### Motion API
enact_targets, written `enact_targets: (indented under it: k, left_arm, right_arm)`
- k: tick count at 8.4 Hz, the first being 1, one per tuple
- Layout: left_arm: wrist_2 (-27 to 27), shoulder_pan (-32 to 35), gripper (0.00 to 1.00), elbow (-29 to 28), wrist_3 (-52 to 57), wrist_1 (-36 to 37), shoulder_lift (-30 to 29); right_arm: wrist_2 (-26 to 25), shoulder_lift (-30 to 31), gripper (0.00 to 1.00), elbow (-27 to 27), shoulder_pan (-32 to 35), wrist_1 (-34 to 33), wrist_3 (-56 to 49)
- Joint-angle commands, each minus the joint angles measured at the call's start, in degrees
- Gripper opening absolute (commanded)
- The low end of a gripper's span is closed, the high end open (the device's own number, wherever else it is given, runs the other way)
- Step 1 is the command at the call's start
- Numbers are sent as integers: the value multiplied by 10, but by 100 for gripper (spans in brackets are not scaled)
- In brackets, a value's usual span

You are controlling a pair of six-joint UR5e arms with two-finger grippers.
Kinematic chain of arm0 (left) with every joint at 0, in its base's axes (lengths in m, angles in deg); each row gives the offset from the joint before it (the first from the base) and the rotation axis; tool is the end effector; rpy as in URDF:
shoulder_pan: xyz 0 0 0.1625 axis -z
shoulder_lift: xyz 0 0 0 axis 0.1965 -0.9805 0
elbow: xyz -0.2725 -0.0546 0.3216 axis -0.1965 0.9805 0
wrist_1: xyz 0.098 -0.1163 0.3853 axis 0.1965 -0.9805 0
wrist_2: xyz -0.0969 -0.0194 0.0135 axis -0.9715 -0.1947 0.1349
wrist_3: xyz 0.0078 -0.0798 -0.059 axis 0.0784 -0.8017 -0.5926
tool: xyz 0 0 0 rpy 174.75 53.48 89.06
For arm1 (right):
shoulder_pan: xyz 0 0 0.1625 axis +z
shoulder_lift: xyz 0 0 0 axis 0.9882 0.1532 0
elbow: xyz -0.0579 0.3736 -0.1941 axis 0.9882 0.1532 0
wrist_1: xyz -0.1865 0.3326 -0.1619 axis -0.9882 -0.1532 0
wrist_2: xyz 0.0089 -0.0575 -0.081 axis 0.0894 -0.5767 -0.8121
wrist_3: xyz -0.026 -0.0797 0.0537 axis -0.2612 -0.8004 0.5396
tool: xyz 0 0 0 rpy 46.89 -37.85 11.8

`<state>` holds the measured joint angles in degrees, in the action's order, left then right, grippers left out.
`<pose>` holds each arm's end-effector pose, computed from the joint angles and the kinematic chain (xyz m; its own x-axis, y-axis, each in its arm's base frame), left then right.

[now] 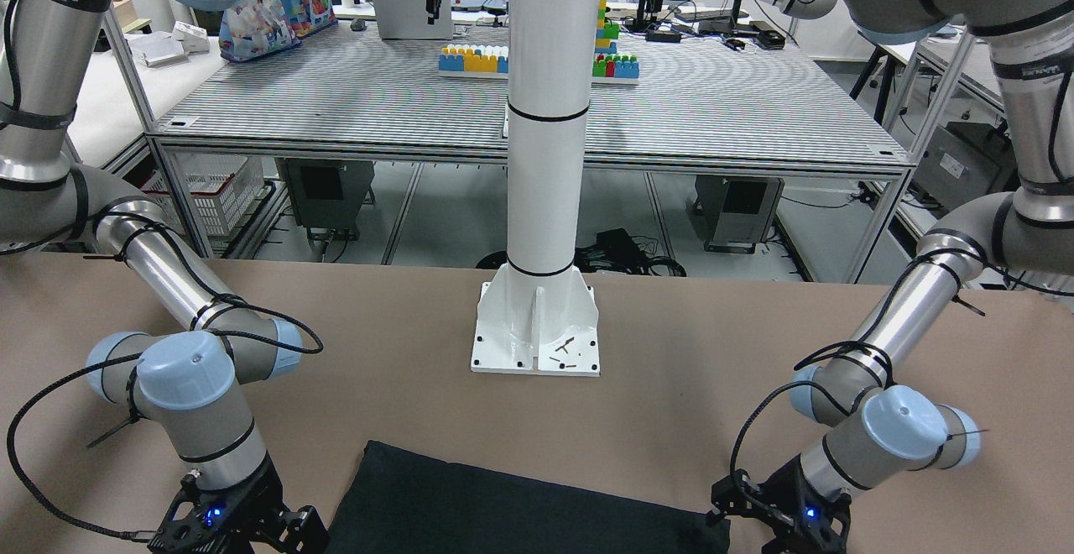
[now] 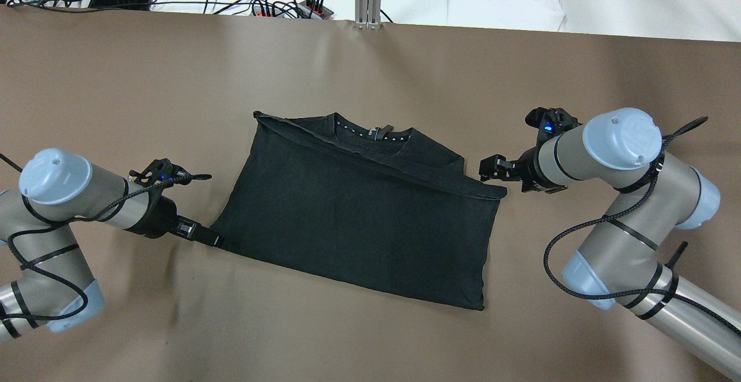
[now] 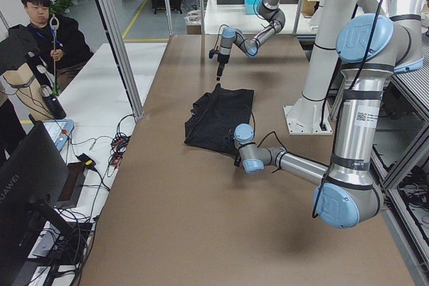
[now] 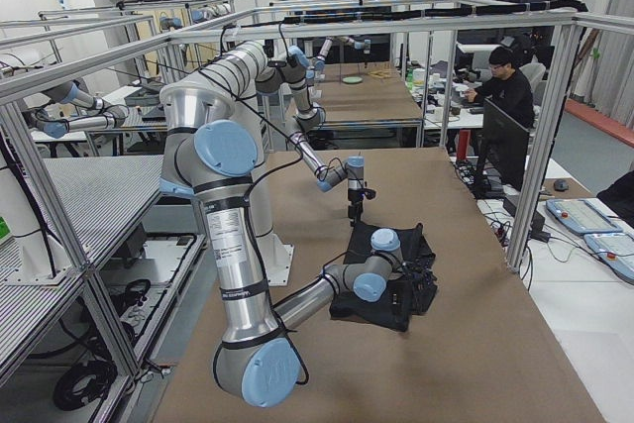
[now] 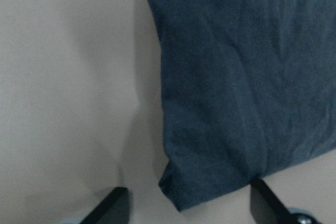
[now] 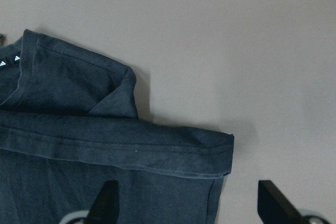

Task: Fold clothes
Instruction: 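Move the left gripper to the folded shirt's near corner and grasp it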

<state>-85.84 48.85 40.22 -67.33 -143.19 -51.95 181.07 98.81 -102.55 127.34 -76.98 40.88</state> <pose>0.4148 -0.4189 0.4408 0.3677 0.3450 -0.8636 -0.1049 0.9381 0.3301 -0.3571 -0.5071 0.3575 0.5365 0.1573 0.8291 -0.2944 0.9557 0.0091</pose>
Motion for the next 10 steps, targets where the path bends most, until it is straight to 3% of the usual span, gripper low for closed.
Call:
enact_targets:
  k: [1,2,5,6,10]
  left_arm:
    - [1,-6,10,3,-2,-1,1]
    - [1,-6,0,4,-2,-1,0]
    - [-3,-4,3,5,-1,-1,-3]
    - [-2,-3,98,7,9,-2,-3]
    - [0,2,100,20,8,-1,1]
  right_arm:
    - [-1,0,93,0,-1,0,1]
    - [-1,0,93,0,-1,0,1]
    - [-1,1,93,0,-1,0,1]
    - [-1,1,93,0,-1,0,1]
    - [-9,1,93,-1,-6,0,4]
